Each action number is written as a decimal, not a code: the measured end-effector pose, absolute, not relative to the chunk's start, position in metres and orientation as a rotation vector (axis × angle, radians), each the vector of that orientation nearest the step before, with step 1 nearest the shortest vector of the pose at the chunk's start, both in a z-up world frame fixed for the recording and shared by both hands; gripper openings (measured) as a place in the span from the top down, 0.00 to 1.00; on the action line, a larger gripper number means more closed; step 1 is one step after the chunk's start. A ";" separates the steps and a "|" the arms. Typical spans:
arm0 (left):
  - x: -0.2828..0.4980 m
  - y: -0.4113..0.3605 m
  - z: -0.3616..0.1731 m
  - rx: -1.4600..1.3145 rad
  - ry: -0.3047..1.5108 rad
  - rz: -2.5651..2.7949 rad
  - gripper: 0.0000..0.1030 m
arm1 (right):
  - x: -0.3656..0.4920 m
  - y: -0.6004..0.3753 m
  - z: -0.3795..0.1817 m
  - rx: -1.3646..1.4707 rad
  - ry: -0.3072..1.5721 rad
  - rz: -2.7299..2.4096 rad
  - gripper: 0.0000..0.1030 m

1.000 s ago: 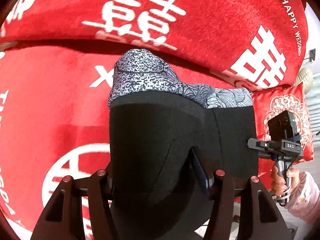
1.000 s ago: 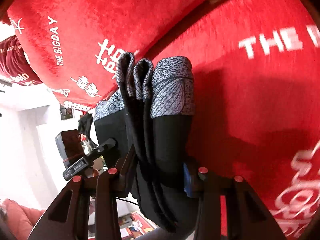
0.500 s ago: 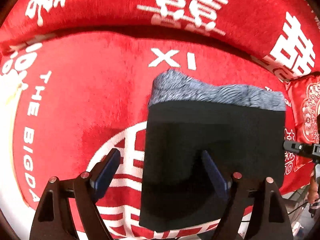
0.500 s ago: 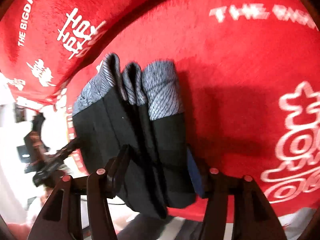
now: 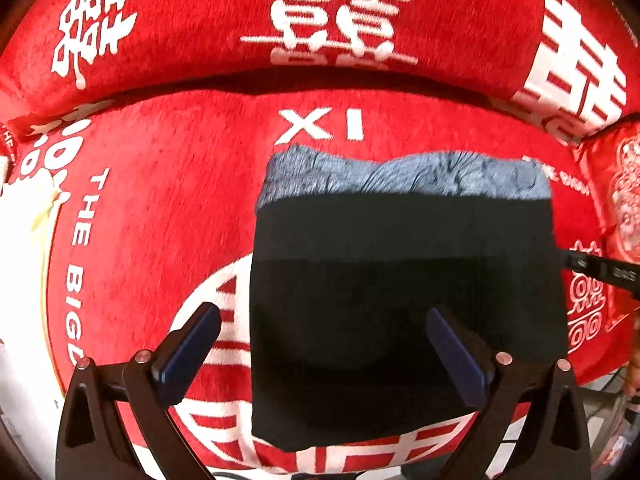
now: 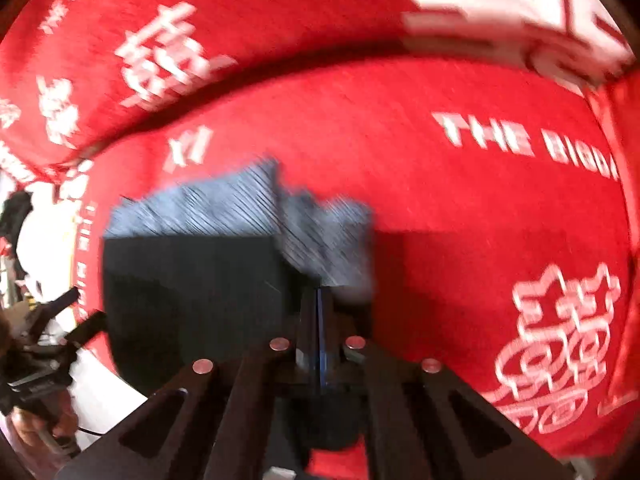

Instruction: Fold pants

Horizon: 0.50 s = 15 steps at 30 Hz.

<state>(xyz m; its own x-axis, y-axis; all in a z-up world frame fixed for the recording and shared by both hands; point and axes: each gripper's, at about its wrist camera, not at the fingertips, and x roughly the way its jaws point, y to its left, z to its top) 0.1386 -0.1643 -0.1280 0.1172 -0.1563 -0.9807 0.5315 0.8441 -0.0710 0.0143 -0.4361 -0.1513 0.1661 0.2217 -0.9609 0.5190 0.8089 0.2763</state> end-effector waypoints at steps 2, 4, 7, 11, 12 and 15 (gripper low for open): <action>0.133 -0.164 -0.130 0.351 1.355 -0.520 0.00 | -0.001 -0.438 -0.143 0.708 1.385 -0.205 0.97; 0.127 -0.167 -0.135 0.383 1.355 -0.519 0.00 | -0.008 -0.434 -0.134 0.757 1.365 -0.151 0.95; 0.120 -0.175 -0.155 0.443 1.385 -0.492 0.00 | -0.002 -0.411 -0.129 0.685 1.374 -0.110 0.72; 0.116 -0.176 -0.163 0.431 1.369 -0.474 0.00 | 0.009 -0.373 -0.143 0.573 1.424 -0.091 0.45; 0.115 -0.176 -0.164 0.430 1.368 -0.474 0.00 | 0.008 -0.368 -0.150 0.542 1.442 -0.098 0.45; 0.113 -0.177 -0.165 0.429 1.365 -0.458 0.00 | 0.005 -0.359 -0.155 0.480 1.422 -0.120 0.45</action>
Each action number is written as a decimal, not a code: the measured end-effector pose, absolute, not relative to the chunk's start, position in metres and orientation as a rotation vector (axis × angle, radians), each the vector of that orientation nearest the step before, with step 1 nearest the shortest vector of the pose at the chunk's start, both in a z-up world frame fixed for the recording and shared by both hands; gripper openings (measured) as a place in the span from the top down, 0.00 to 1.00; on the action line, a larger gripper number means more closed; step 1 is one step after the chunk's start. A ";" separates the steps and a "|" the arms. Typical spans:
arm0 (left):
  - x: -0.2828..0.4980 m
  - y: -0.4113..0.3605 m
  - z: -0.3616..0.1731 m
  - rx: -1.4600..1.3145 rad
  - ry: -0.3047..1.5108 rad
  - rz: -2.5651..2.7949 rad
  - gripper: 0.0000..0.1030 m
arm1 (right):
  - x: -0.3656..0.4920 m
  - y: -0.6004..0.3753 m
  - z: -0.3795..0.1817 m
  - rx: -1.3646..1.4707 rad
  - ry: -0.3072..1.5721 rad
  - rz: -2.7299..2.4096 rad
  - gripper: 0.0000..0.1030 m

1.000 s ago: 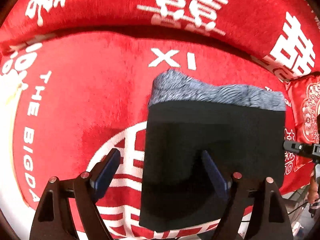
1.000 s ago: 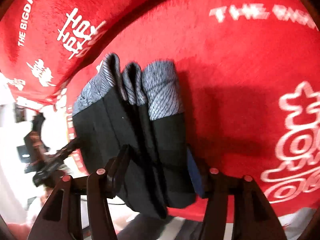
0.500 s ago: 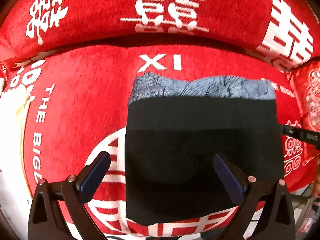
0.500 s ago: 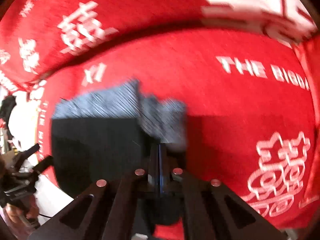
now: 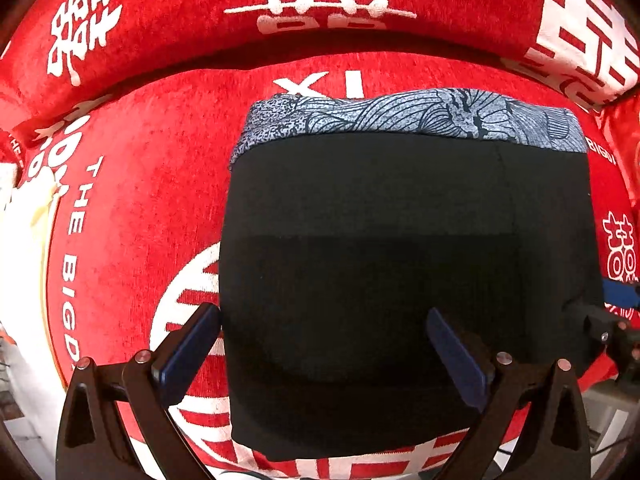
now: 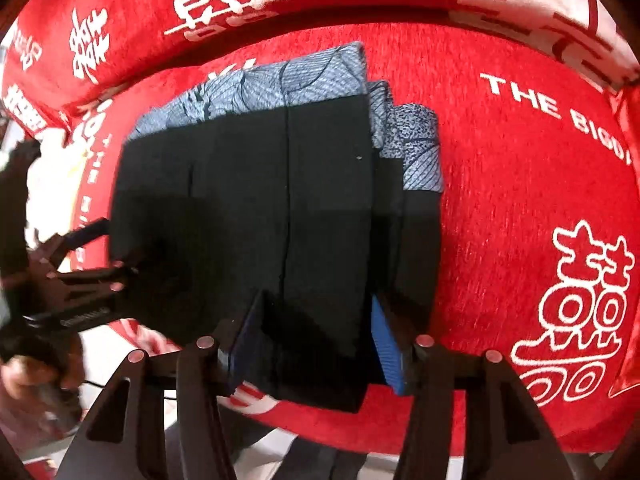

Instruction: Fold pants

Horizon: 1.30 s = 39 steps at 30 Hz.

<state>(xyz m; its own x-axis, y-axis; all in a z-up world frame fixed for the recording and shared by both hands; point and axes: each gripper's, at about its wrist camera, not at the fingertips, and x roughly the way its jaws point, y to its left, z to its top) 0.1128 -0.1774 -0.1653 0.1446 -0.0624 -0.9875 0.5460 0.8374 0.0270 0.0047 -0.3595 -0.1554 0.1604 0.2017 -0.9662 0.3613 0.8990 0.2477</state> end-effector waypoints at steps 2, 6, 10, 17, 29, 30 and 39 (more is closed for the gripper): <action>0.113 -0.179 -0.166 0.431 1.364 -0.453 0.00 | 0.006 -0.358 -0.154 0.472 1.422 -0.123 0.45; 0.115 -0.181 -0.167 0.427 1.384 -0.446 0.00 | 0.008 -0.355 -0.157 0.462 1.426 -0.134 0.45; 0.120 -0.180 -0.170 0.405 1.417 -0.451 0.00 | 0.004 -0.351 -0.153 0.445 1.426 -0.157 0.45; 0.118 -0.180 -0.170 0.398 1.401 -0.448 0.00 | -0.001 -0.345 -0.148 0.434 1.445 -0.194 0.43; 0.107 -0.168 -0.150 0.430 1.396 -0.503 0.00 | -0.039 -0.351 -0.147 0.635 1.509 -0.283 0.24; 0.104 -0.166 -0.147 0.438 1.387 -0.509 0.00 | -0.042 -0.350 -0.146 0.635 1.518 -0.288 0.23; 0.078 -0.150 -0.119 0.517 1.381 -0.566 0.00 | -0.072 -0.334 -0.135 0.623 1.594 -0.376 0.21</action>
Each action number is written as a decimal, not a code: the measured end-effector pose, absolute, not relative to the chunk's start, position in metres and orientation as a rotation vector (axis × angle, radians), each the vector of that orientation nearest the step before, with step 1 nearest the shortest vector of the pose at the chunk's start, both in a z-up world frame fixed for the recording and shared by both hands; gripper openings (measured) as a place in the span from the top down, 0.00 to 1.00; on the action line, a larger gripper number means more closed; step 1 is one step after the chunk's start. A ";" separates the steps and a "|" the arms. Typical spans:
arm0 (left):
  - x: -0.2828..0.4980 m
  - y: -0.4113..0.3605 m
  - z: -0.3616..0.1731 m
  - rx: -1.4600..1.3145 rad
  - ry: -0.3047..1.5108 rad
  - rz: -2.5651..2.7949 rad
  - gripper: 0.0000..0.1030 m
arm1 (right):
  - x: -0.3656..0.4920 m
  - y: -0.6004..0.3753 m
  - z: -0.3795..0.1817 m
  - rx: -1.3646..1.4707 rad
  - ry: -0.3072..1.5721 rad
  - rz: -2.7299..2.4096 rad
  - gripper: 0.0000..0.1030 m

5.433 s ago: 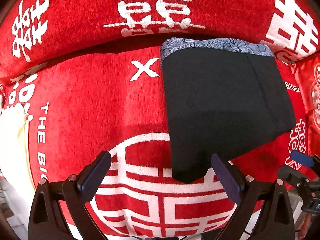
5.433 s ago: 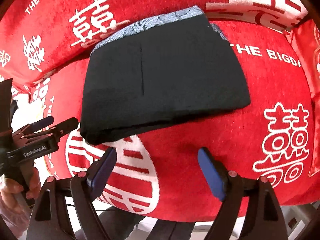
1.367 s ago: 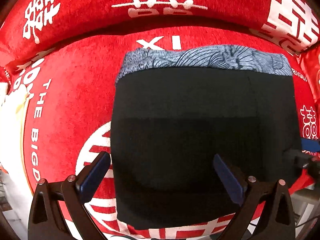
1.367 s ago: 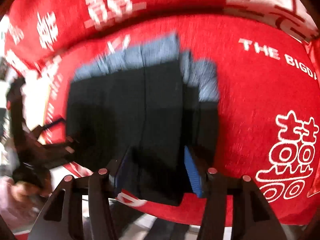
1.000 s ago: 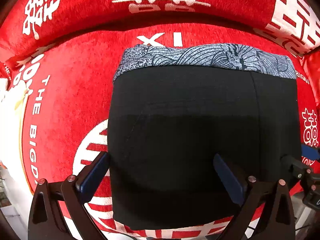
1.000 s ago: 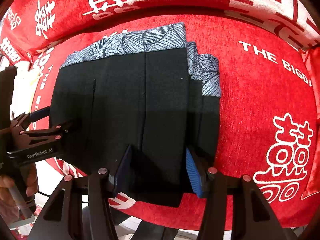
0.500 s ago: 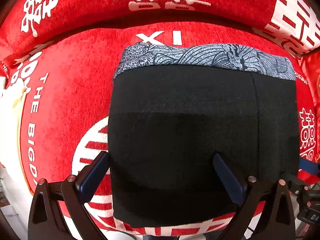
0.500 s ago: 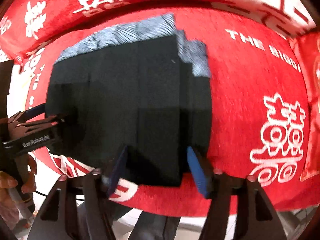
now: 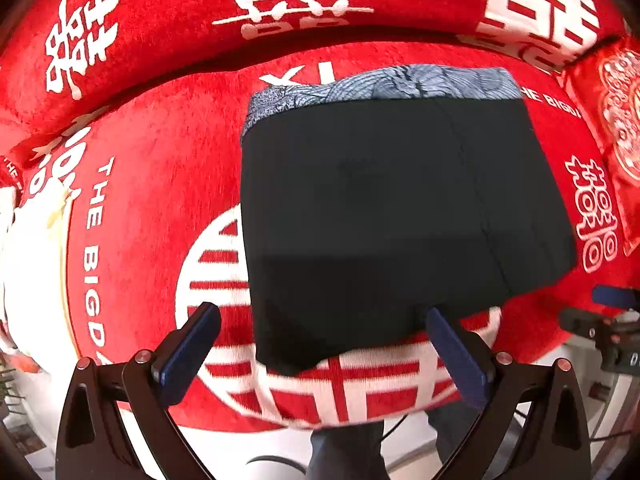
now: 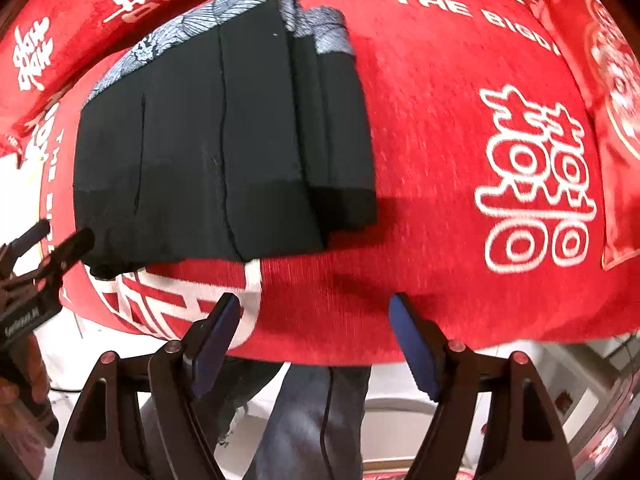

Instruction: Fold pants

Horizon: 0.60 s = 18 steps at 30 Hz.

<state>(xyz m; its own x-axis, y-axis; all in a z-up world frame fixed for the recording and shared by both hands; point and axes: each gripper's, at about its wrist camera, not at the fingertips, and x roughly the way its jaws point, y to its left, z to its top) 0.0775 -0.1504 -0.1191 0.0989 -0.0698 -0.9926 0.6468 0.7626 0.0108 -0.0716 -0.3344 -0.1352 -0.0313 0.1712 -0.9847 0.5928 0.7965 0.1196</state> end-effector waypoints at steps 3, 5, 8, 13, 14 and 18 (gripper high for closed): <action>0.070 -0.142 -0.105 0.518 1.383 -0.565 0.00 | -0.071 -0.333 -0.123 0.615 1.587 -0.388 0.18; 0.067 -0.137 -0.097 0.511 1.391 -0.566 0.00 | -0.070 -0.330 -0.110 0.606 1.565 -0.388 0.17; 0.065 -0.128 -0.078 0.513 1.380 -0.561 0.00 | -0.067 -0.329 -0.088 0.582 1.527 -0.394 0.16; 0.064 -0.117 -0.053 0.546 1.358 -0.558 0.00 | -0.061 -0.319 -0.055 0.526 1.490 -0.430 0.16; 0.063 -0.115 -0.047 0.548 1.352 -0.564 0.00 | -0.060 -0.315 -0.052 0.515 1.486 -0.436 0.16; 0.059 -0.108 -0.027 0.561 1.322 -0.577 0.00 | -0.055 -0.305 -0.030 0.494 1.471 -0.427 0.16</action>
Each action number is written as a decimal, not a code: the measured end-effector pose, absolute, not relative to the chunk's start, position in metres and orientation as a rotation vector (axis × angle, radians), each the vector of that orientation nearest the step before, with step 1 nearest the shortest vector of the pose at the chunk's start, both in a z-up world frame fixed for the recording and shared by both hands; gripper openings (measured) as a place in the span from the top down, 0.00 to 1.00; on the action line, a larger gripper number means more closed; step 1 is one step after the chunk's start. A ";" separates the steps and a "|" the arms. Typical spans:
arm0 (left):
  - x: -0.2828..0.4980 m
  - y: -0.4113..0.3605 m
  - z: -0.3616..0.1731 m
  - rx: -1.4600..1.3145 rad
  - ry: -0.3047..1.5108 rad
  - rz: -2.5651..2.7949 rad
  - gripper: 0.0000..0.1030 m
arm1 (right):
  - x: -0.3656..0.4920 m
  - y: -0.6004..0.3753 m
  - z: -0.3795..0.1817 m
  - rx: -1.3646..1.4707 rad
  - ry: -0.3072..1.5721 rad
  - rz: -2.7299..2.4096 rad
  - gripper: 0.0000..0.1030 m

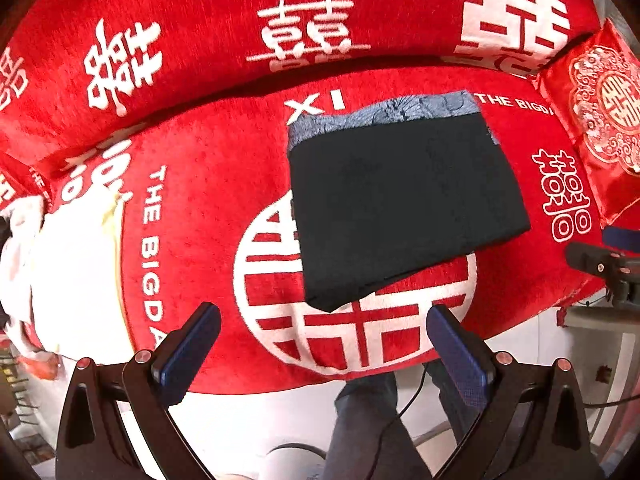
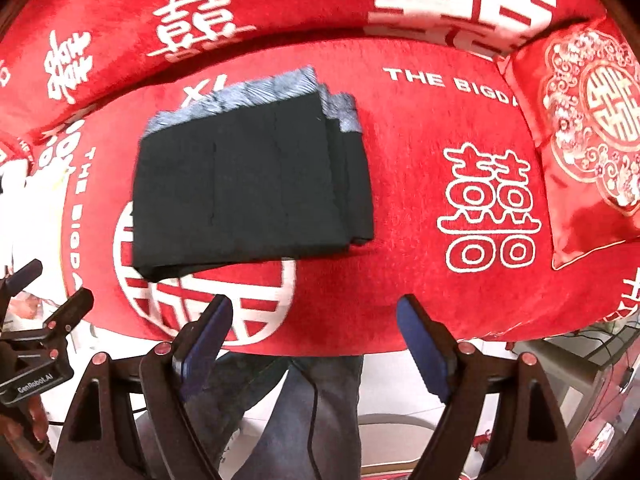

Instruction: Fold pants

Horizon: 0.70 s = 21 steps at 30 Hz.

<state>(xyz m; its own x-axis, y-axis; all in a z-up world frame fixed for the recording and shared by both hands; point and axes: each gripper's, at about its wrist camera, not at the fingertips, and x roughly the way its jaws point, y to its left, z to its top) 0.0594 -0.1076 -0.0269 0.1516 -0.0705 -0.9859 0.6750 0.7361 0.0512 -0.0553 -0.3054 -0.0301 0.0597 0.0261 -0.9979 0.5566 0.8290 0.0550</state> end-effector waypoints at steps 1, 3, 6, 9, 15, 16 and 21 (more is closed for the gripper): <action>0.059 -0.106 -0.022 0.560 1.313 -0.574 0.00 | -0.054 -0.303 -0.025 0.487 1.469 -0.431 0.16; 0.058 -0.104 -0.015 0.546 1.310 -0.572 0.00 | -0.053 -0.299 -0.018 0.475 1.459 -0.441 0.16; 0.058 -0.101 -0.007 0.520 1.316 -0.549 0.00 | -0.050 -0.295 -0.010 0.462 1.446 -0.461 0.16; 0.059 -0.098 -0.003 0.498 1.323 -0.511 0.00 | -0.046 -0.292 -0.005 0.463 1.444 -0.468 0.16; 0.059 -0.098 -0.002 0.475 1.335 -0.477 0.00 | -0.039 -0.291 0.001 0.432 1.438 -0.447 0.16; 0.059 -0.100 -0.002 0.474 1.336 -0.473 0.00 | -0.038 -0.292 0.000 0.429 1.438 -0.444 0.16; 0.058 -0.109 0.000 0.469 1.351 -0.440 0.00 | -0.035 -0.300 -0.004 0.421 1.454 -0.422 0.16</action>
<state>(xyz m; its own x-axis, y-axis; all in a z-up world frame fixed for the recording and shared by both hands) 0.0582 -0.1094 -0.0001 0.1657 -0.0311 -0.9857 0.5552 0.8290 0.0672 -0.0352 -0.3004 -0.0039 0.0709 -0.0206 -0.9973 0.5164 0.8561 0.0190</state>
